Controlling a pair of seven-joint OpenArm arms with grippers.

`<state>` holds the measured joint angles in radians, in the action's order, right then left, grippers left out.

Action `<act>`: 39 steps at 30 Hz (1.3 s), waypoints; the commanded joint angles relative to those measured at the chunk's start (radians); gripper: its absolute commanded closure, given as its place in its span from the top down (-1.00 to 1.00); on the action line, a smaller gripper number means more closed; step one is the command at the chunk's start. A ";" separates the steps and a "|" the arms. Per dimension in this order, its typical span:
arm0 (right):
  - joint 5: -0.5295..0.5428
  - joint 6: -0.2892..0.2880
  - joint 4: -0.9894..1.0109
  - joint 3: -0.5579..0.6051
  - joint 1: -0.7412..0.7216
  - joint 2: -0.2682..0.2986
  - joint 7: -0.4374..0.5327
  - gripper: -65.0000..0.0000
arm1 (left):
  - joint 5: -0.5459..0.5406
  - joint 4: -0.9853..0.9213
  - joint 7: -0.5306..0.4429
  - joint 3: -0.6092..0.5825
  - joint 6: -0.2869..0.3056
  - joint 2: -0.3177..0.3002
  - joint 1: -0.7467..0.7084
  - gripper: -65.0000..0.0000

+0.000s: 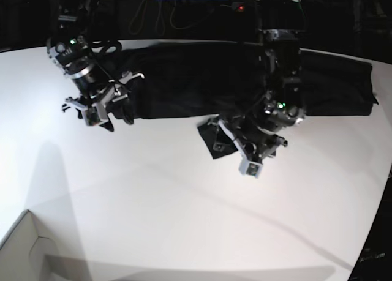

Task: Layout the t-shirt on the table in an organized manner, then fold the t-shirt properly
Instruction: 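Drag the sleeve cuff with the right gripper toward the left gripper, then tuck the loose sleeve end under the folded strip with the left gripper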

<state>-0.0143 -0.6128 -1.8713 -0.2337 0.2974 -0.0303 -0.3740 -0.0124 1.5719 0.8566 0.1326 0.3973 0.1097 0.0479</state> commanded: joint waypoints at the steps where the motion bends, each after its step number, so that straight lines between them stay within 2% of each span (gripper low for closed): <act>1: 0.020 -0.008 -0.020 0.000 -0.005 0.002 0.027 -0.12 | 0.018 0.002 -0.020 -0.004 0.004 0.006 0.025 0.23; 3: 0.020 -0.008 -0.020 -0.002 -0.005 0.002 0.027 -0.12 | 0.048 -0.035 -0.036 -0.001 0.004 0.011 0.037 0.23; 9: 0.020 -0.008 -0.017 0.000 -0.011 0.002 0.025 -0.12 | 0.048 -0.112 -0.125 0.002 0.004 0.005 0.071 0.23; 21: 0.020 -0.008 -0.011 0.001 -0.013 0.002 0.025 -0.12 | 0.048 -0.354 -0.138 0.054 0.004 0.005 0.206 0.23; 27: 0.020 -0.008 -0.011 0.003 -0.014 0.002 0.025 -0.12 | 0.048 -0.391 -0.138 0.049 0.004 0.006 0.218 0.21; 30: 0.020 -0.008 -0.011 0.003 -0.014 0.002 0.025 -0.12 | 0.048 -0.394 -0.138 0.048 0.004 0.006 0.220 -0.07; 36: 0.020 -0.008 -0.009 0.004 -0.014 0.002 0.025 -0.12 | 0.048 -0.391 -0.138 0.055 0.007 0.005 0.220 -1.00; 39: 0.020 -0.008 -0.006 0.004 -0.014 0.002 0.025 -0.12 | 0.048 -0.348 -0.133 0.066 0.007 0.002 0.220 -0.97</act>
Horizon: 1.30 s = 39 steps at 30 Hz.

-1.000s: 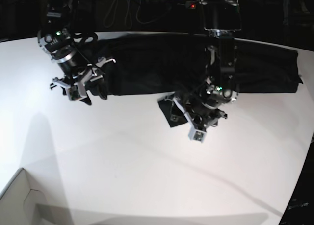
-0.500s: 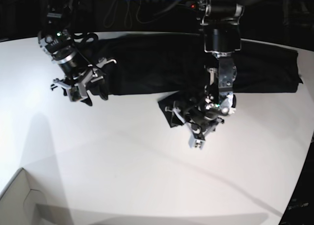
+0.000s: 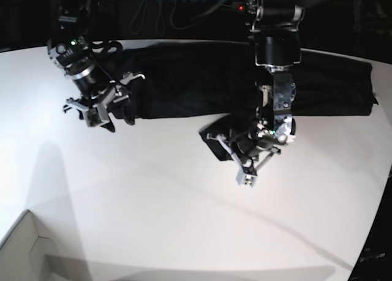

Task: Layout the t-shirt on the table in an organized manner, then fold the t-shirt properly
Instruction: 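Tuck the loose sleeve end under the folded strip with the left gripper, then hold both ends of the folded strip with both grippers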

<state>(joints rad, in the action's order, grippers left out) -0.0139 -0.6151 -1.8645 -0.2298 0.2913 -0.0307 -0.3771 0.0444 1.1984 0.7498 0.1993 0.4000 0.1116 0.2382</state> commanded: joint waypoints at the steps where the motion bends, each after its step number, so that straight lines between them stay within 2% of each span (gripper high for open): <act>1: 0.019 -0.006 -0.007 0.000 -0.008 0.002 0.028 -0.12 | -0.008 0.070 -0.020 0.025 0.004 0.000 0.023 -1.00; 3: 0.019 -0.006 0.007 0.000 -0.008 0.002 0.028 -0.12 | -0.008 0.186 -0.014 0.101 0.004 0.003 0.013 -1.00; 7: 0.019 -0.006 0.016 0.000 -0.007 0.002 0.028 -0.12 | -0.010 0.400 0.096 0.242 0.012 0.001 -0.007 -1.00; 11: 0.019 -0.006 0.016 0.002 -0.007 0.002 0.028 -0.12 | -0.011 0.578 0.184 0.447 0.012 -0.011 -0.041 -1.00; 14: 0.019 -0.006 0.016 0.004 -0.007 0.001 0.028 -0.12 | -0.067 0.644 0.215 0.573 0.012 -0.028 -0.082 -1.00; 21: 0.019 -0.006 0.016 0.046 -0.007 0.001 0.028 -0.12 | -0.334 0.647 0.213 0.773 0.012 -0.145 -0.205 -1.00; 25: 0.019 -0.006 0.016 0.074 -0.005 0.001 0.028 -0.12 | -0.421 0.618 0.213 0.840 0.010 -0.195 -0.250 -1.00; 33: 0.019 -0.006 0.016 0.082 0.001 0.001 0.028 -0.12 | -0.441 0.493 0.204 0.908 0.010 -0.209 -0.276 -1.00; 39: 0.019 -0.006 0.016 0.082 0.004 0.001 0.028 -0.12 | -0.441 0.482 0.204 0.969 0.010 -0.203 -0.274 -0.99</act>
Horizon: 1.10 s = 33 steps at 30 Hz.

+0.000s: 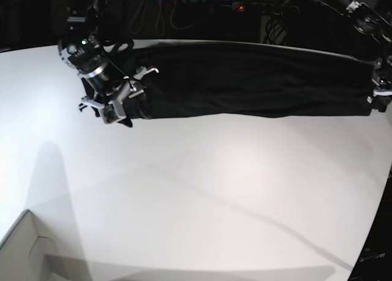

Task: Layout the t-shirt on the table in an organized manner, then fold the t-shirt properly
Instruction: 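Hold both ends of the folded strip with both grippers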

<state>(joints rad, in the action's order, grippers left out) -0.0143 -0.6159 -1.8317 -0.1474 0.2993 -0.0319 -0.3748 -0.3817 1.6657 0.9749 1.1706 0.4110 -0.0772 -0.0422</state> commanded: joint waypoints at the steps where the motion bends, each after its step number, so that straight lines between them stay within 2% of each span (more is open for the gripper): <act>1: 0.020 -0.005 -0.016 -0.002 -0.004 0.002 0.026 -0.12 | -0.015 0.015 -0.021 0.001 -0.001 -0.017 0.006 -0.99; 6: 0.020 -0.005 -0.020 -0.002 0.010 0.002 0.026 -0.12 | -0.015 -0.037 -0.021 0.001 0.001 -0.020 0.005 -0.98; 8: 0.020 -0.005 -0.020 -0.002 0.011 0.002 0.026 -0.12 | -0.016 -0.072 -0.021 0.001 0.001 -0.020 0.005 -0.88; 14: 0.020 -0.005 -0.021 -0.005 0.022 0.002 0.026 -0.12 | -0.016 -0.100 -0.011 0.002 0.001 -0.020 0.003 -0.11; 17: 0.020 -0.005 -0.023 -0.004 0.024 0.002 0.026 -0.12 | -0.018 -0.097 -0.011 0.021 0.001 -0.020 -0.009 0.09; 33: 0.020 -0.005 -0.023 -0.004 0.025 0.002 0.026 -0.12 | -0.018 -0.135 -0.011 0.022 0.001 -0.057 -0.058 0.13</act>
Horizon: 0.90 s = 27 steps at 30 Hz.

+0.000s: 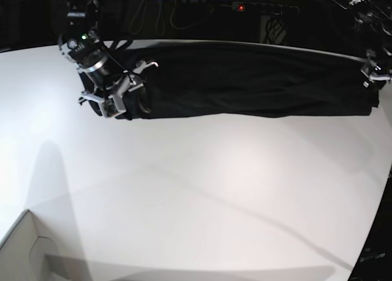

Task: Layout the t-shirt on the table in an organized manner, then fold the t-shirt properly
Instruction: 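Hold both ends of the folded strip with both grippers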

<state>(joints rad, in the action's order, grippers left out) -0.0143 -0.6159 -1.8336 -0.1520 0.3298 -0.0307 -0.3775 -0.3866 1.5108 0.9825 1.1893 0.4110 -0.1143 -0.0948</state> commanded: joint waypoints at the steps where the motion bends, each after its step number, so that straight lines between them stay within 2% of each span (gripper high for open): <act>1: 0.020 -0.005 -0.021 0.001 -0.005 0.001 0.028 -0.12 | -0.013 0.024 -0.021 0.004 0.001 -0.023 -0.013 0.13; 14: 0.020 -0.005 -0.021 0.002 -0.005 -0.002 0.028 -0.12 | -0.002 -0.009 -0.032 -0.021 0.001 -0.041 0.045 0.13; 17: 0.020 -0.005 -0.021 0.002 -0.005 -0.001 0.028 -0.12 | -0.001 -0.014 -0.032 -0.029 0.001 -0.048 0.045 0.29; 22: 0.020 -0.005 -0.021 0.002 -0.005 -0.001 0.028 -0.12 | -0.001 -0.028 -0.032 -0.108 0.001 -0.080 0.028 0.68; 27: 0.020 -0.005 -0.021 0.002 -0.004 -0.001 0.028 -0.12 | -0.001 -0.026 -0.044 -0.113 0.001 -0.083 0.016 0.73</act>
<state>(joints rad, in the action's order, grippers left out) -0.0143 -0.6159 -1.8336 -0.1486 0.3313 -0.0330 -0.3748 -0.3744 1.4677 0.9638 1.0725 0.4118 -0.1749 -0.0887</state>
